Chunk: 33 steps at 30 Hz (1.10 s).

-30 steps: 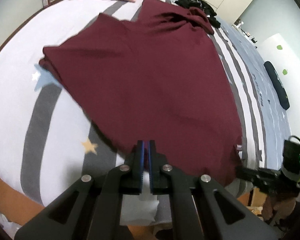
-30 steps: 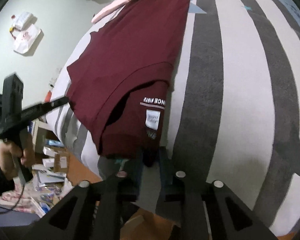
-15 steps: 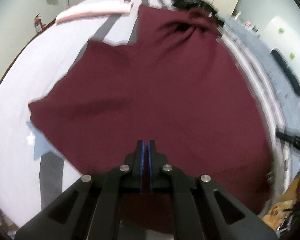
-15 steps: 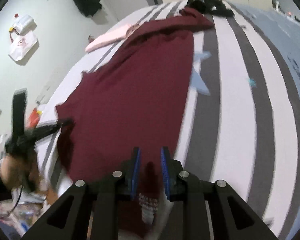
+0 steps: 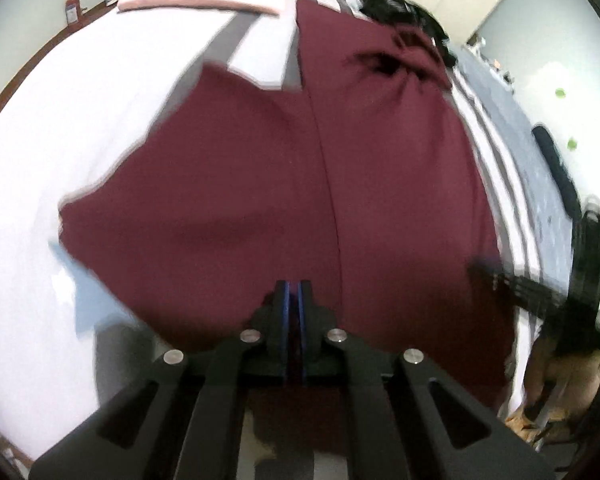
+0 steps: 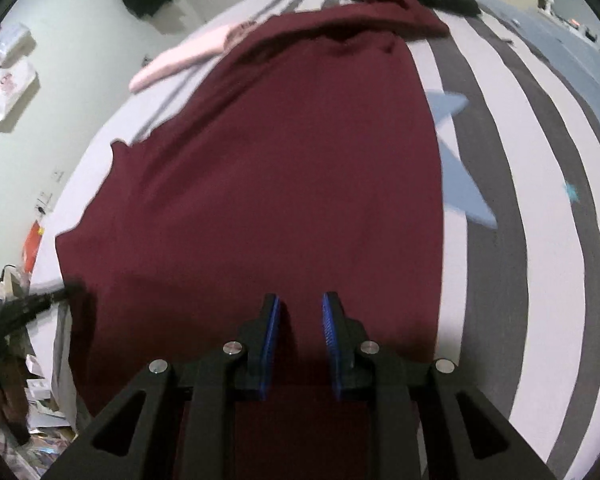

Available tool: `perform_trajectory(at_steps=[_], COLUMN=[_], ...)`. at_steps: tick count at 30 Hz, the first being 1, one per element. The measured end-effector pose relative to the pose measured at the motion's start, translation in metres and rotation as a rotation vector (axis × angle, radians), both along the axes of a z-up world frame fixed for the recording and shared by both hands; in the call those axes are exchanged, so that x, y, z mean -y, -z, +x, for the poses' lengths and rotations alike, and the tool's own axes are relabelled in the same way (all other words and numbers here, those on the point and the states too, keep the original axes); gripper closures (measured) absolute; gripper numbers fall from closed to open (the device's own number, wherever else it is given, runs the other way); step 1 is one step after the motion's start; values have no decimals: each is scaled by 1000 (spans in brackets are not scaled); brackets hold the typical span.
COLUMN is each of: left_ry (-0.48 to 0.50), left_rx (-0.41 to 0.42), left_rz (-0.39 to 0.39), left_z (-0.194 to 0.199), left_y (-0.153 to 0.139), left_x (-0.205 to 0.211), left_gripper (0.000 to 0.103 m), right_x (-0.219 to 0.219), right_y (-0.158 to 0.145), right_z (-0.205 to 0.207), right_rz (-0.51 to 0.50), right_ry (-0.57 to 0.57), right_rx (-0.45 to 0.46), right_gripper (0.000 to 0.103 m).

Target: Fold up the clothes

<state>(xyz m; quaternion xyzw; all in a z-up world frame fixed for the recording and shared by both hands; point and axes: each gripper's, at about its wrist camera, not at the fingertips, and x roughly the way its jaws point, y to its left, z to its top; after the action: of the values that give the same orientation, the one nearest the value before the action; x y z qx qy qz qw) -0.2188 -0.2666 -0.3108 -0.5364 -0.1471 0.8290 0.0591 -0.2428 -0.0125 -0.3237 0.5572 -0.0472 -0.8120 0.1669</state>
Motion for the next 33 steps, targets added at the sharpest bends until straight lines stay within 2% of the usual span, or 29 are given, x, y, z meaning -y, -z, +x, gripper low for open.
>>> perform_trajectory(at_steps=[3, 5, 8, 11, 13, 15, 18, 21, 27, 33], left_ry=[46, 59, 51, 68, 67, 55, 47, 65, 184, 345], left_rx=[-35, -22, -5, -29, -49, -75, -123, -181, -299, -356], left_rz=[-18, -32, -28, -55, -61, -55, -55, -58, -45, -139], left_z=[-26, -39, -55, -62, -80, -103, -137, -181, -251, -307], left_y=[-8, -2, 1, -5, -13, -20, -28, -34, -43, -31], left_x=[4, 5, 2, -9, -22, -39, -66, -102, -177, -258], left_gripper=[100, 100, 100, 100, 96, 79, 73, 71, 72, 72], right_x=[-4, -8, -18, -29, -37, -44, -49, -60, -94, -138], right_y=[-2, -7, -24, -38, -44, -44, -41, -39, -36, -31], right_z=[12, 14, 5, -17, -34, -60, -97, -134, -195, -241], right_rz=[8, 14, 17, 21, 24, 31, 42, 61, 73, 67], right_ry=[34, 61, 102, 131, 147, 156, 159, 153, 199, 252], right_rx=[59, 79, 39, -27, -70, -100, -127, -152, -189, -220], right_gripper=[83, 83, 83, 83, 82, 76, 76, 76, 74, 73])
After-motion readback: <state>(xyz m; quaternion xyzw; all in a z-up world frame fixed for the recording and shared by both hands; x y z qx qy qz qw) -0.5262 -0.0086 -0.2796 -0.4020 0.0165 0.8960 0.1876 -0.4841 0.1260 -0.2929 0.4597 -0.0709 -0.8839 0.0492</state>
